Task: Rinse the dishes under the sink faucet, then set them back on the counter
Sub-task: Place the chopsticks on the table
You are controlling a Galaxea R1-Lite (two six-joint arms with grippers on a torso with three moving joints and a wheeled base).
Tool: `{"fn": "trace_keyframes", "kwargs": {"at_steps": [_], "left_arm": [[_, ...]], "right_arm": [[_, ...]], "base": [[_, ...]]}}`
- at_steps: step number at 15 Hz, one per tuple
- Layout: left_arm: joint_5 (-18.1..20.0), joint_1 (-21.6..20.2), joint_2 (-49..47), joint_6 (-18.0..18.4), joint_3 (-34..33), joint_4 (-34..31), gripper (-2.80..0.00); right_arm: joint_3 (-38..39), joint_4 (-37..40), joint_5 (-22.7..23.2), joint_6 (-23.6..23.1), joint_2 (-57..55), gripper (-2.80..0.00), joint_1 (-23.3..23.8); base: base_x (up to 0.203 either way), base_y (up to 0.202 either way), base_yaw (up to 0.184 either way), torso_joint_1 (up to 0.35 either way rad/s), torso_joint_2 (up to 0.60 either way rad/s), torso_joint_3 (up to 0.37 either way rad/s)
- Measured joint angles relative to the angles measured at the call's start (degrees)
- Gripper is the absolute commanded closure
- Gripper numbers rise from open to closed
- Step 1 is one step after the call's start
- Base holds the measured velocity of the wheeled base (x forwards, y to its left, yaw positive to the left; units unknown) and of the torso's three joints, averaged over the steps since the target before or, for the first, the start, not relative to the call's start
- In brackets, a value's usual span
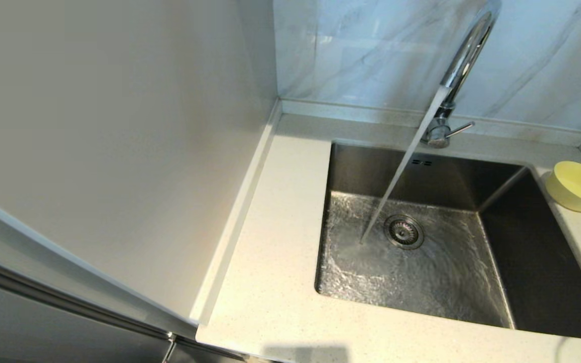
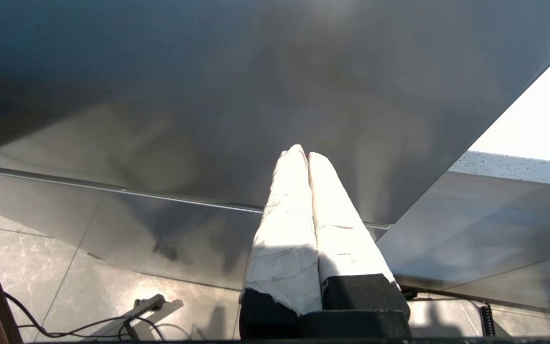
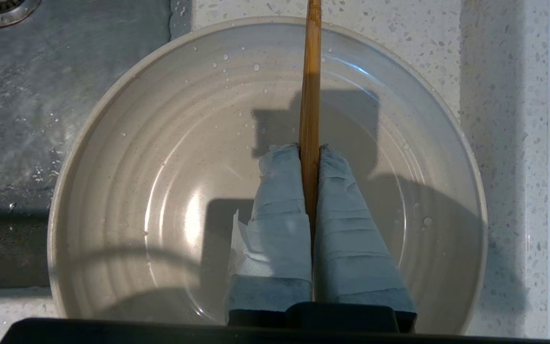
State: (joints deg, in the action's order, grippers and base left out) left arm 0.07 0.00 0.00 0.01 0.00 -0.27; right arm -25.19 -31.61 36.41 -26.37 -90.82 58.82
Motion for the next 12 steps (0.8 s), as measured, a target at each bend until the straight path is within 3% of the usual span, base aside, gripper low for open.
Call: {"fn": "trace_keyframes", "kwargs": {"at_steps": [5,6,12], "left_arm": [[0.02,0.00,0.00,-0.01,0.00,0.00,0.00],[0.02,0.00,0.00,-0.02,0.00,0.00,0.00],[0.02,0.00,0.00,0.00,0.00,0.00,0.00]], "right_arm": [[-0.58,-0.90,0.10,0.27,-1.57,0.00,-0.41],[-0.59,-1.47,0.10,0.29,-1.74,-2.80,-0.47],[-0.61,-2.90,0.11,0.49,-2.01,-2.80,-0.80]], "base": [[0.000,0.000,0.000,0.000,0.00,0.000],[0.000,0.000,0.000,0.000,0.00,0.000],[0.000,0.000,0.000,0.000,0.00,0.000]]}}
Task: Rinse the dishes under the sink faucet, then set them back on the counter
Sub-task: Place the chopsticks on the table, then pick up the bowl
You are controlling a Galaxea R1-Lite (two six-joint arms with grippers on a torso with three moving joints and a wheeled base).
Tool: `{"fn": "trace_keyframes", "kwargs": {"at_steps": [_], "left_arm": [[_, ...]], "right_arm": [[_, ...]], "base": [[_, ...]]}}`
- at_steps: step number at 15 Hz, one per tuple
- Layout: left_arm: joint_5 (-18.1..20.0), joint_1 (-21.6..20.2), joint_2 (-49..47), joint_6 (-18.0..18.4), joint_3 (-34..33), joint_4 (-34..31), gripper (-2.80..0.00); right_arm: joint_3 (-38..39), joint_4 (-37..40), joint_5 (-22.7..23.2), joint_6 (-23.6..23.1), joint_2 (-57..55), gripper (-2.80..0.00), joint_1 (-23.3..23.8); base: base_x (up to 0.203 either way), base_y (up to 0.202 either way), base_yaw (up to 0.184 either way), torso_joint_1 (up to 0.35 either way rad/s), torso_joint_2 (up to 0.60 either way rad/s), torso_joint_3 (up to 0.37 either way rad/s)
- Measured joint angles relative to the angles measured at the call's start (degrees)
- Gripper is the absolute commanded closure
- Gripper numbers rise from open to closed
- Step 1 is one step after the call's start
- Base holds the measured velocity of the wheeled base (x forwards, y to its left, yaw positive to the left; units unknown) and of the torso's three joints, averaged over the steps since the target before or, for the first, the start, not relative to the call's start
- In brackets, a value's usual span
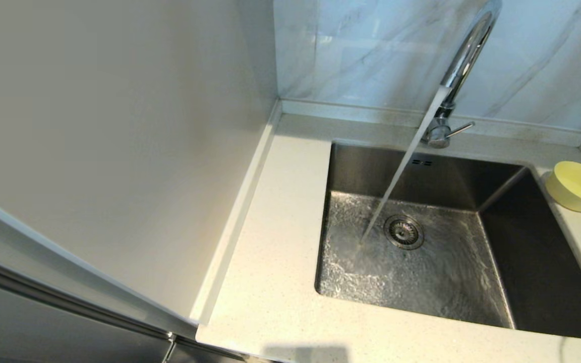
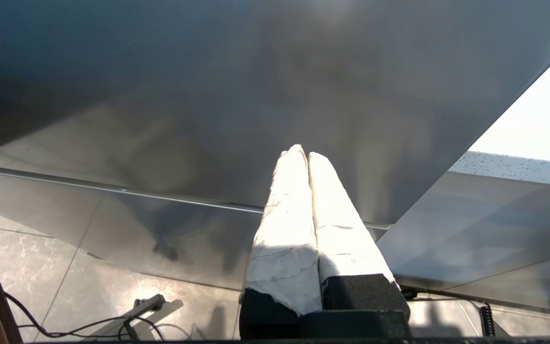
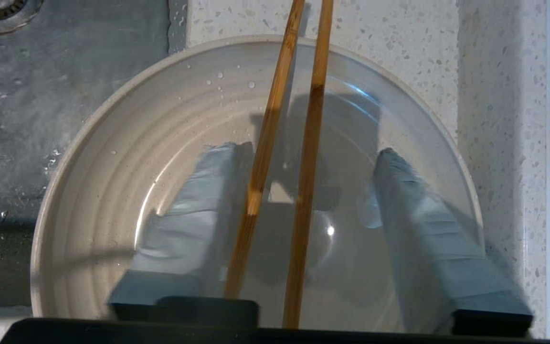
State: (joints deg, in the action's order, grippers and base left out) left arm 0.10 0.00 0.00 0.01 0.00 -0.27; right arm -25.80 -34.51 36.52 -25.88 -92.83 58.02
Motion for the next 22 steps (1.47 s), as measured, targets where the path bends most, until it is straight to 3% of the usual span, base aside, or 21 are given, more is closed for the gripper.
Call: {"fn": "trace_keyframes", "kwargs": {"at_steps": [7,9,11,14,17,19,22], "left_arm": [[0.00,0.00,0.00,-0.01,0.00,0.02,0.00],[0.00,0.00,0.00,-0.01,0.00,0.01,0.00],[-0.02,0.00,0.00,-0.01,0.00,0.02,0.00],[-0.02,0.00,0.00,-0.01,0.00,0.02,0.00],[0.00,0.00,0.00,-0.01,0.00,0.00,0.00],[0.00,0.00,0.00,-0.01,0.00,0.02,0.00],[0.00,0.00,0.00,0.01,0.00,0.02,0.00]], "right_arm": [[-2.83,-2.26,0.16,2.59,5.61,-2.80,-0.36],[-5.15,-0.30,-0.53,2.81,8.85,-2.80,-4.71],[-10.82,5.05,-6.40,2.98,11.02,-2.80,-12.86],[-20.48,13.38,-21.67,2.76,11.95,-2.80,-27.55],[-28.20,15.85,-36.60,-0.40,8.05,-2.80,-34.86],[-32.35,18.27,-39.79,-2.88,5.87,-2.80,-35.99],[-39.86,32.17,-39.60,-4.03,4.38,-2.80,-36.17]], "base": [[0.000,0.000,0.000,0.000,0.00,0.000],[0.000,0.000,0.000,0.000,0.00,0.000],[0.000,0.000,0.000,0.000,0.00,0.000],[0.000,0.000,0.000,0.000,0.00,0.000],[0.000,0.000,0.000,0.000,0.00,0.000],[0.000,0.000,0.000,0.000,0.00,0.000],[0.000,0.000,0.000,0.000,0.00,0.000]]}}
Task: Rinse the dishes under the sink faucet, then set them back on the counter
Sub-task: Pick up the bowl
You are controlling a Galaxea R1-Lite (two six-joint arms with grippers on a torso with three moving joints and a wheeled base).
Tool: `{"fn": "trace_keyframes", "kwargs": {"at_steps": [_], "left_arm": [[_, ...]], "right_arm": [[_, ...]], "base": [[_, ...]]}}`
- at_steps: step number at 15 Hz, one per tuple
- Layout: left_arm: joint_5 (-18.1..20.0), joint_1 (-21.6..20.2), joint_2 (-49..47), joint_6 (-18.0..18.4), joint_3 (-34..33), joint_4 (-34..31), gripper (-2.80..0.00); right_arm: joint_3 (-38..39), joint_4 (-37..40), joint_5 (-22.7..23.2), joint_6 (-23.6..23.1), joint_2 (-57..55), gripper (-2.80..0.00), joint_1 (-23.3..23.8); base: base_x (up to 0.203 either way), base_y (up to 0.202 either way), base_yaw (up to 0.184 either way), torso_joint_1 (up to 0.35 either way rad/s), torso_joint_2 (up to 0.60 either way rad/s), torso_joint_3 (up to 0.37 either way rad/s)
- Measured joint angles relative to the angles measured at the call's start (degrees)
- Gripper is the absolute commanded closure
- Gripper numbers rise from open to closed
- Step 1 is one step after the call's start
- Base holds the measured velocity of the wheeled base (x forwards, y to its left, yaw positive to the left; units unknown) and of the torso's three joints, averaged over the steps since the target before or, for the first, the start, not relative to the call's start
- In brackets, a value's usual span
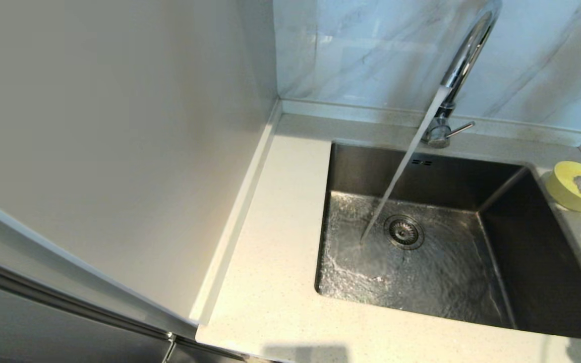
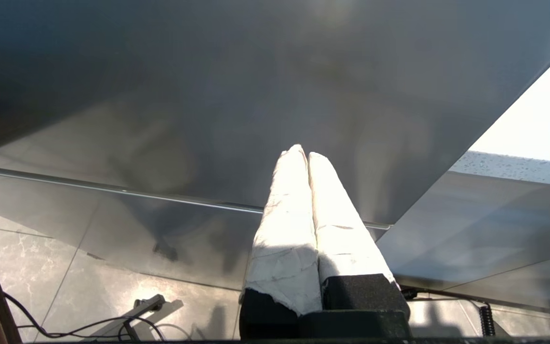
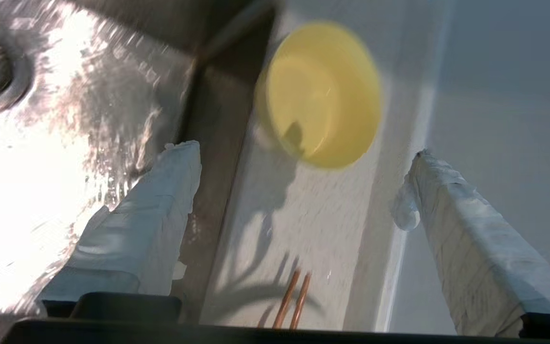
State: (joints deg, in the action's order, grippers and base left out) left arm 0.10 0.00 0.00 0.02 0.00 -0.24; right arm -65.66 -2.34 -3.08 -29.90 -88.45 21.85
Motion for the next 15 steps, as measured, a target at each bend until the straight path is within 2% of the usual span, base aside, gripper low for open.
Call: {"fn": "trace_keyframes", "kwargs": {"at_steps": [3,5,7,10,12,15], "left_arm": [[0.00,0.00,0.00,0.00,0.00,-0.02,0.00],[0.00,0.00,0.00,0.00,0.00,0.00,0.00],[0.00,0.00,0.00,-0.02,0.00,-0.02,0.00],[0.01,0.00,0.00,-0.02,0.00,-0.02,0.00],[-0.02,0.00,0.00,-0.02,0.00,-0.02,0.00],[0.00,0.00,0.00,-0.02,0.00,0.00,0.00]], "right_arm": [[-8.56,18.98,2.80,1.05,-1.37,-2.80,-0.15],[-11.47,25.36,3.24,3.65,-3.80,-2.80,-0.79],[-13.73,25.60,3.34,6.33,-6.68,-2.80,-1.75],[-17.57,22.93,2.15,14.51,-11.08,-2.80,-3.91],[-18.36,17.77,-0.50,15.02,-13.47,-2.80,-4.38],[-18.26,11.86,-7.53,15.06,-16.16,-2.80,-4.53]], "base": [[0.000,0.000,0.000,0.000,0.00,0.000],[0.000,0.000,0.000,0.000,0.00,0.000],[0.000,0.000,0.000,0.000,0.00,0.000],[0.000,0.000,0.000,0.000,0.00,0.000],[0.000,0.000,0.000,0.000,0.00,0.000],[0.000,0.000,0.000,0.000,0.00,0.000]]}}
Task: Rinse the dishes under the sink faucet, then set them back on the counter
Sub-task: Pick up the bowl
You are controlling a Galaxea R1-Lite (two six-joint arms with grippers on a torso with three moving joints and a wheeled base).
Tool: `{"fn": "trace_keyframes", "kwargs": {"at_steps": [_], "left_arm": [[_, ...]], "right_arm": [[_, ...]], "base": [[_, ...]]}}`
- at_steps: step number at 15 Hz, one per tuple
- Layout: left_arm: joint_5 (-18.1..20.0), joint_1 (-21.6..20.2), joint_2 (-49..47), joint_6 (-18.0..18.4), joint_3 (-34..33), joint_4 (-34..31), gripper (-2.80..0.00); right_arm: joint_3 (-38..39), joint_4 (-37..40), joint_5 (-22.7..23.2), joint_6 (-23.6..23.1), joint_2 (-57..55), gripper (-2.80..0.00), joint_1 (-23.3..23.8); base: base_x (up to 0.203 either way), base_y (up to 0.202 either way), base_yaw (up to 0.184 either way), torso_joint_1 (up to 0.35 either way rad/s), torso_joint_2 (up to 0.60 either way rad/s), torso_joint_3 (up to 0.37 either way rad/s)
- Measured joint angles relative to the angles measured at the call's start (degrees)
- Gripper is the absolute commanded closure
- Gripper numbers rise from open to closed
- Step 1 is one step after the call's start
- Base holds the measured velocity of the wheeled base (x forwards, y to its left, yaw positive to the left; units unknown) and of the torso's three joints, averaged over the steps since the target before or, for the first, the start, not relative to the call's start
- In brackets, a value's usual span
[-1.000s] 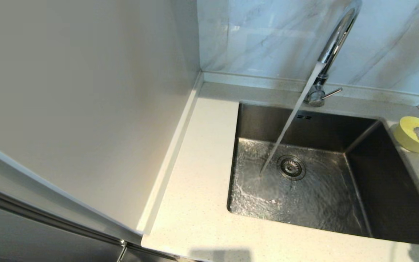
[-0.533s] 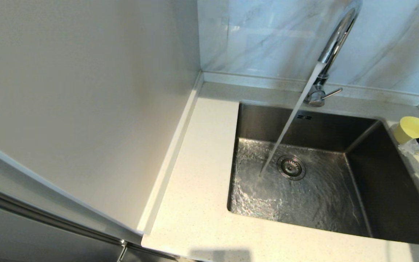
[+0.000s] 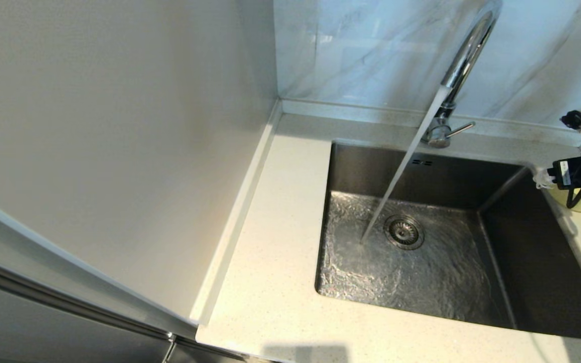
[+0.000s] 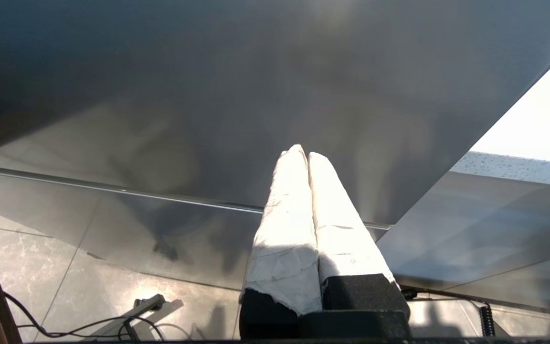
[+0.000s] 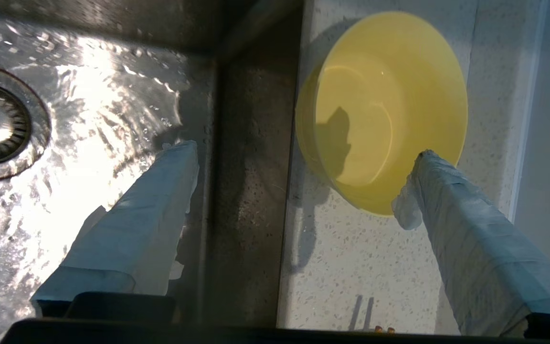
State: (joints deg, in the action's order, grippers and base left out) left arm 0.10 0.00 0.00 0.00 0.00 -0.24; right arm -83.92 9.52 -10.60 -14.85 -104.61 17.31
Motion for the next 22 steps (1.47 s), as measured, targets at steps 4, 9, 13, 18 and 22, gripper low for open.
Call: {"fn": "trace_keyframes", "kwargs": {"at_steps": [4,9,13,18,22], "left_arm": [[0.00,0.00,0.00,0.00,0.00,-0.02,0.00],[0.00,0.00,0.00,0.00,0.00,0.00,0.00],[0.00,0.00,0.00,0.00,0.00,-0.02,0.00],[0.00,0.00,0.00,0.02,0.00,-0.02,0.00],[0.00,0.00,0.00,0.02,0.00,-0.02,0.00]], "right_arm": [[0.83,-0.75,-0.81,1.11,-1.89,-2.80,-0.20],[2.96,-9.08,-2.89,4.85,-3.85,-2.80,-0.83],[2.83,-8.90,-2.98,4.68,-4.92,-2.80,-0.87],[1.26,-9.12,-4.36,4.99,-6.51,-2.80,-0.54],[0.68,-9.22,-5.10,5.00,-7.17,-1.51,-0.50]], "base": [[0.000,0.000,0.000,0.000,0.00,0.000],[0.000,0.000,0.000,0.000,0.00,0.000],[0.000,0.000,0.000,0.000,0.00,0.000],[0.000,0.000,0.000,0.000,0.00,0.000],[0.000,0.000,0.000,0.000,0.00,0.000]]}}
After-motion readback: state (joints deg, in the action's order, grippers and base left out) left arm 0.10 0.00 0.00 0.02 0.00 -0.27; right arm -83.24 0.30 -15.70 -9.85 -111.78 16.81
